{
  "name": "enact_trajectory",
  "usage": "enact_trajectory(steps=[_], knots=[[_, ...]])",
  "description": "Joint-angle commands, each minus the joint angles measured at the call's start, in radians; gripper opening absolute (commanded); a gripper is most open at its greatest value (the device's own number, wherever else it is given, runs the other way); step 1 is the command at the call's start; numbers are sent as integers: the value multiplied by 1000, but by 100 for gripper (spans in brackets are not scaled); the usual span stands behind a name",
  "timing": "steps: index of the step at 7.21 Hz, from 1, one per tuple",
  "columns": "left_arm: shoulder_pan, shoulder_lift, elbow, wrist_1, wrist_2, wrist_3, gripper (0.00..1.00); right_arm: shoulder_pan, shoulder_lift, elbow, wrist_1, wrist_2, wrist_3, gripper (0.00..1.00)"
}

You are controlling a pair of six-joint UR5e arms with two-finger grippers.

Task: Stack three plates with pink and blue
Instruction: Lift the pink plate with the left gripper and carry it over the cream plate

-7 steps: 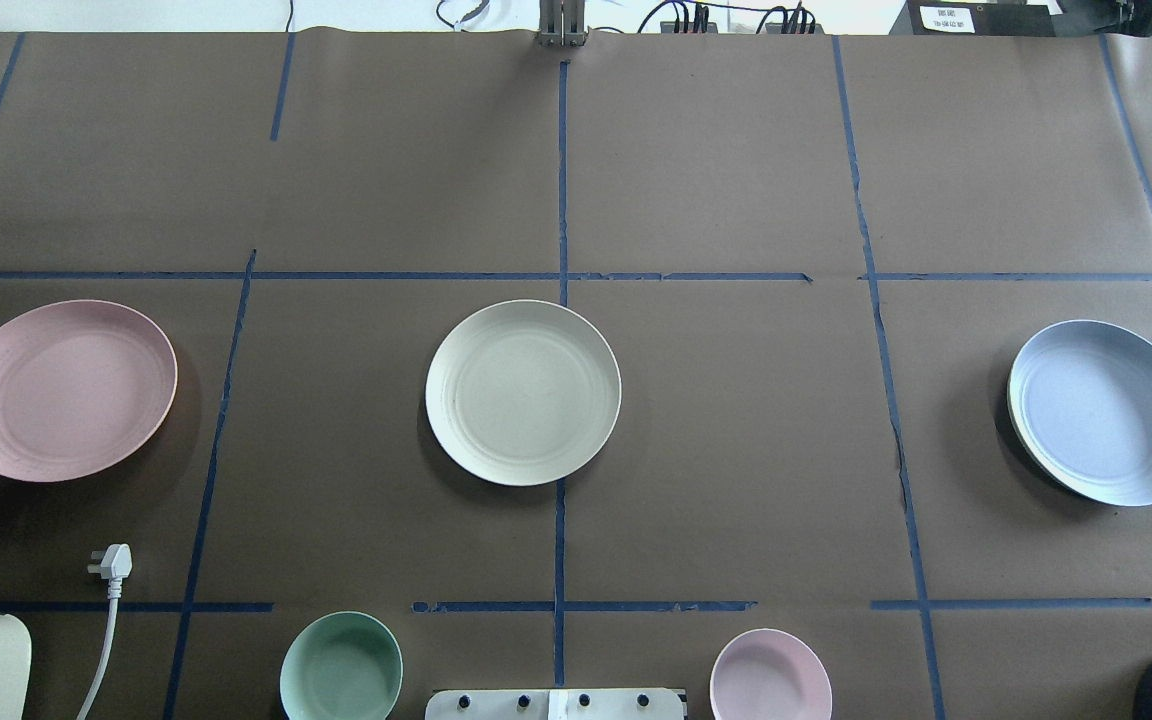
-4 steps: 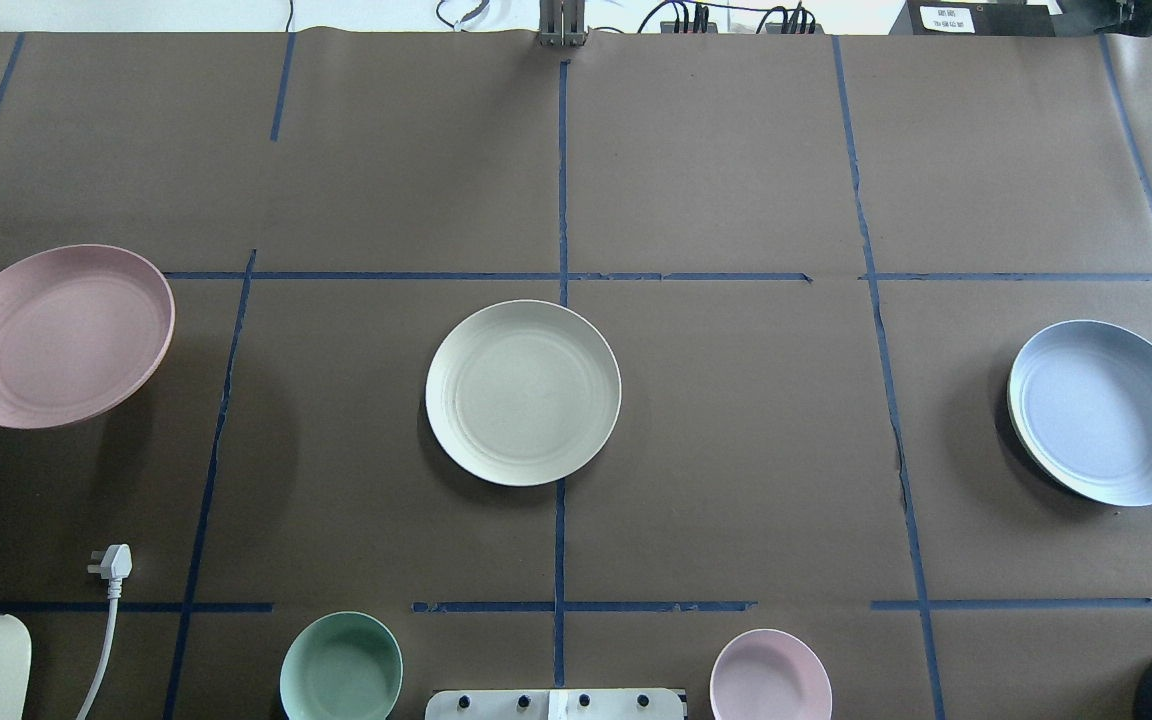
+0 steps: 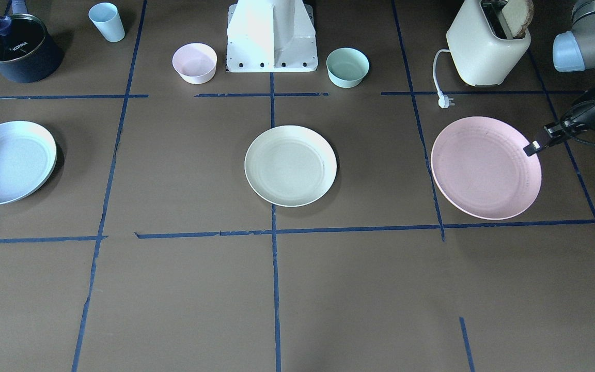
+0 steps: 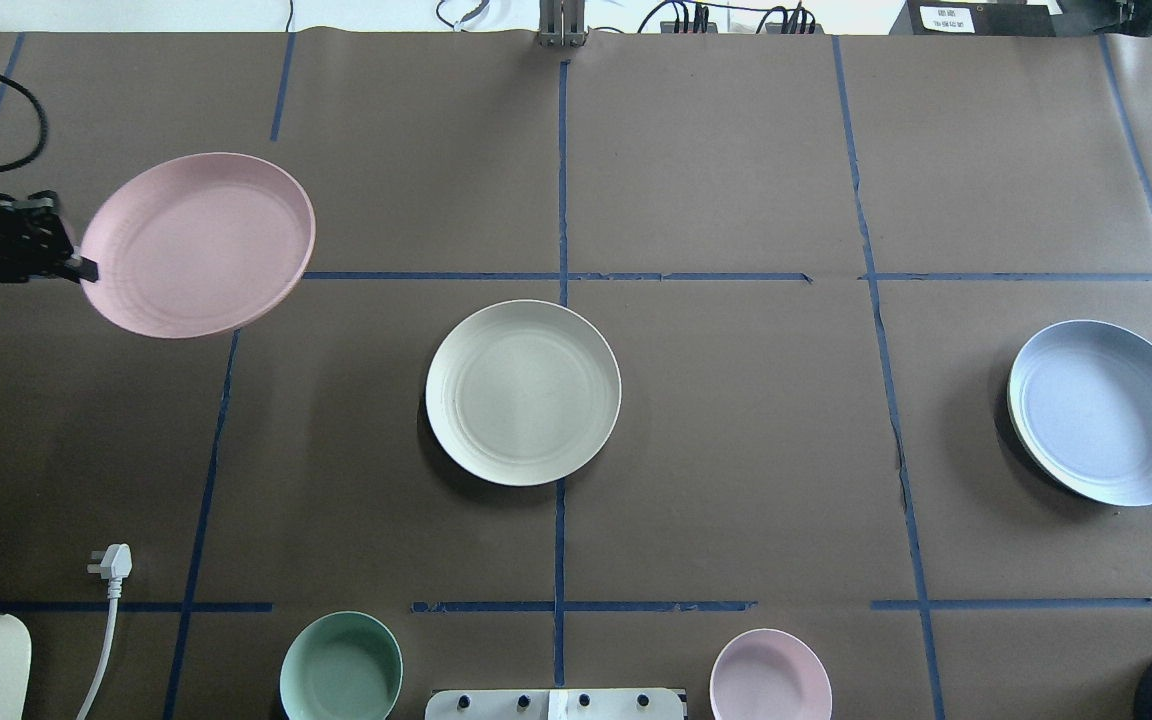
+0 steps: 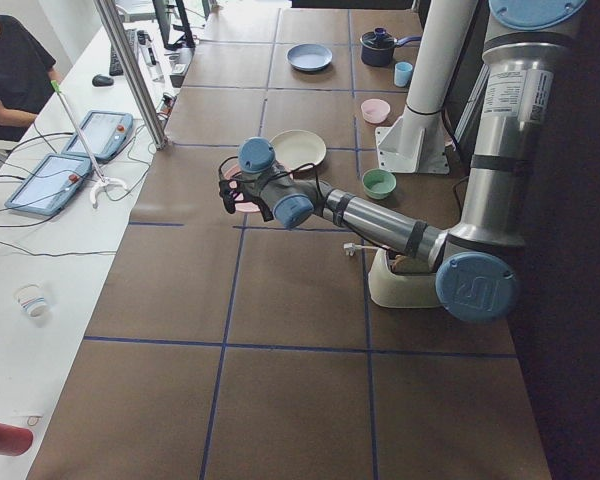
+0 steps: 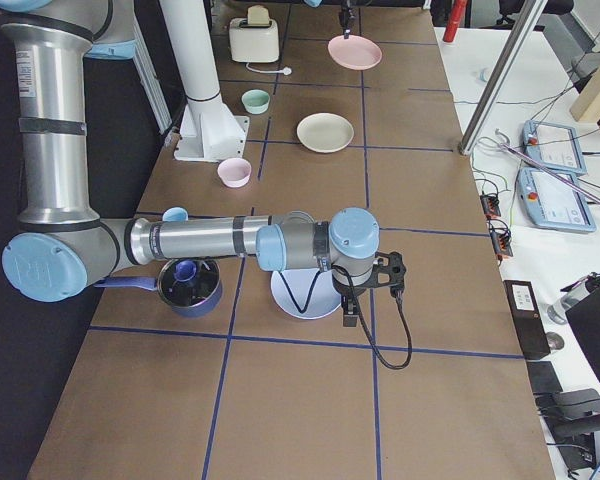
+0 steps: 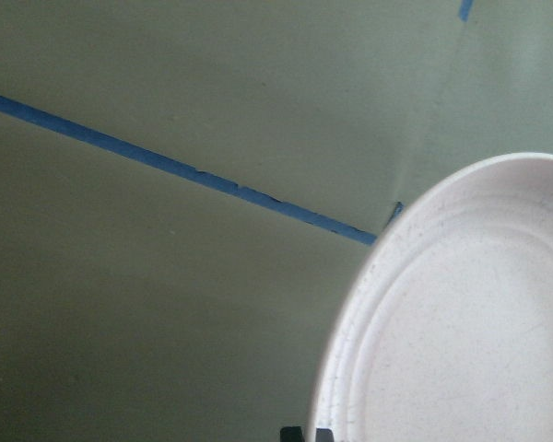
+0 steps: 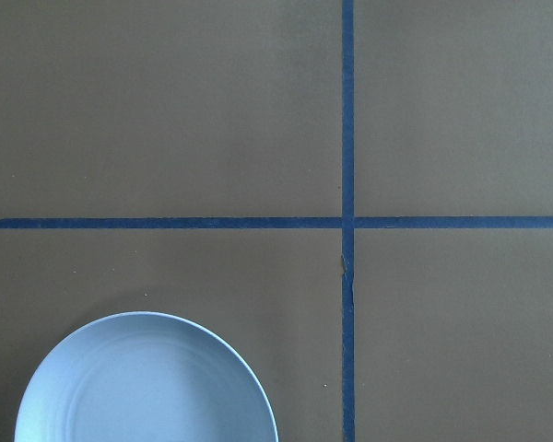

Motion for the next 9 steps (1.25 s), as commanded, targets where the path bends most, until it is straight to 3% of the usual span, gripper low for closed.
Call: enact_trajectory(steps=[1,2,4,6,7,8,9], knots=[[277,-99,-76,4,246,-283,0,-1,0,-2,0,-1,5,100],[388,-159,-67,5,342,-368,0,-1,1,-2,0,-1,5,100],[490,-246,-21,5,431,-447,0,-1,1,-2,0,1,6,100],[507,-293,39,5,435,-456,0,-4,1,-2,-1,7,6,100],[507,-296,41,5,435,-456,12,-6,-3,-2,0,7,6,100],[506,-293,39,4,433,-448,95,-15,-8,-2,0,7,8,100],[503,-287,16,5,432,-451,100,-41,-20,-2,14,5,38,100]])
